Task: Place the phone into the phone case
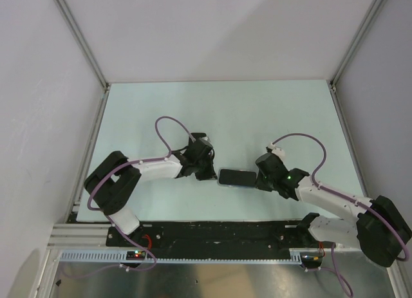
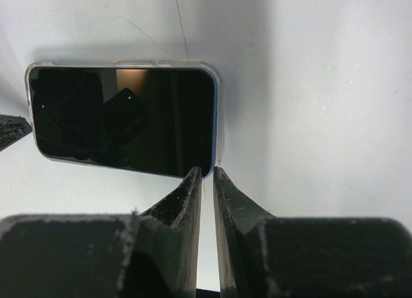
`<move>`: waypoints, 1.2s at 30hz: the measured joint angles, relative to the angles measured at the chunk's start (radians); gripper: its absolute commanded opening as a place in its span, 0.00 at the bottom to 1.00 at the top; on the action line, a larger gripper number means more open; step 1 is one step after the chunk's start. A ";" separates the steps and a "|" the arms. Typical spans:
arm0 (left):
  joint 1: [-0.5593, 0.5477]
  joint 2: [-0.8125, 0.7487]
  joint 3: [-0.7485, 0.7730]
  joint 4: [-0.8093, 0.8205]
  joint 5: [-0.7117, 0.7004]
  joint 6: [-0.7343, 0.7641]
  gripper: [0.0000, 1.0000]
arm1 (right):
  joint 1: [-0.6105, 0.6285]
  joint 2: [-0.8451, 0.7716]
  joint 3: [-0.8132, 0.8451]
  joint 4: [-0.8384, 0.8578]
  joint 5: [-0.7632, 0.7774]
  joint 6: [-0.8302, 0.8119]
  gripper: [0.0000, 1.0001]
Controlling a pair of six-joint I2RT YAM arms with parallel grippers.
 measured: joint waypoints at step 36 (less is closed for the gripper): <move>0.000 0.000 0.000 0.001 0.000 -0.001 0.01 | 0.058 0.099 0.009 0.037 0.090 0.015 0.09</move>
